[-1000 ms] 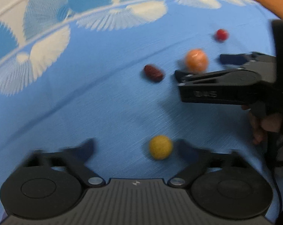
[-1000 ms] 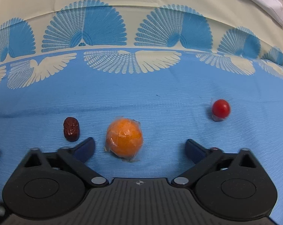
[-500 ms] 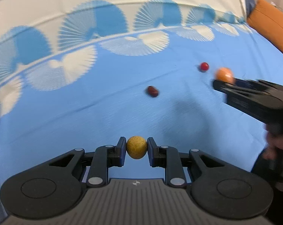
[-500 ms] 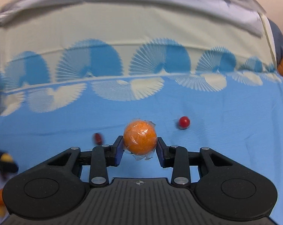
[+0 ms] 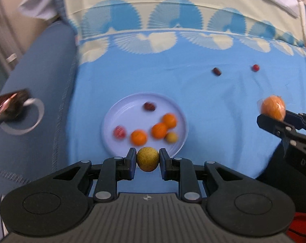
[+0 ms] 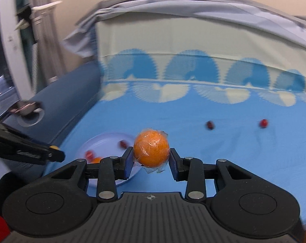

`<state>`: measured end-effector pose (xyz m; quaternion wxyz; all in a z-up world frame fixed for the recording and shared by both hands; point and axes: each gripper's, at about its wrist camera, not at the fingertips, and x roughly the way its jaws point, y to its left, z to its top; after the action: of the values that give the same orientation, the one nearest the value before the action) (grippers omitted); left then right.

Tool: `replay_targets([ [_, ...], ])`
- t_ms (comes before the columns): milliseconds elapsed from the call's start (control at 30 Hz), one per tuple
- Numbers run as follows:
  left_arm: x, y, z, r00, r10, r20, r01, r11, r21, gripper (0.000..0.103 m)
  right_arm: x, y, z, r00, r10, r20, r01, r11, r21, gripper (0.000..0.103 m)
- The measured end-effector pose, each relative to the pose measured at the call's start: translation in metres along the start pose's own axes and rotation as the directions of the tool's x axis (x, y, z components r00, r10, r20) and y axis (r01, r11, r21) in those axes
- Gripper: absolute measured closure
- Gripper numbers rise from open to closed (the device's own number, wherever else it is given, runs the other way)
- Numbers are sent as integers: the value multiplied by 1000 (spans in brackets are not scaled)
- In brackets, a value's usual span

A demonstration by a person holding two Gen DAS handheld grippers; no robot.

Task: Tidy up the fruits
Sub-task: 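Carry both fruits to the plate and open both tools to release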

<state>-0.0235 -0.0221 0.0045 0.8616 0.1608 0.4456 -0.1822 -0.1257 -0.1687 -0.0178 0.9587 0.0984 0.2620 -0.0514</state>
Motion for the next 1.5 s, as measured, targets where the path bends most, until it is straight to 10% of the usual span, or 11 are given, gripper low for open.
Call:
replay_targets([
  [500, -44, 28, -51, 999, 8, 51, -3, 996, -92, 77, -45, 64, -20, 1000, 16, 3, -15, 986, -167, 64],
  [1500, -35, 36, -50, 999, -18, 35, 22, 993, -115, 77, -41, 76, -17, 1000, 16, -25, -21, 978, -209, 64],
])
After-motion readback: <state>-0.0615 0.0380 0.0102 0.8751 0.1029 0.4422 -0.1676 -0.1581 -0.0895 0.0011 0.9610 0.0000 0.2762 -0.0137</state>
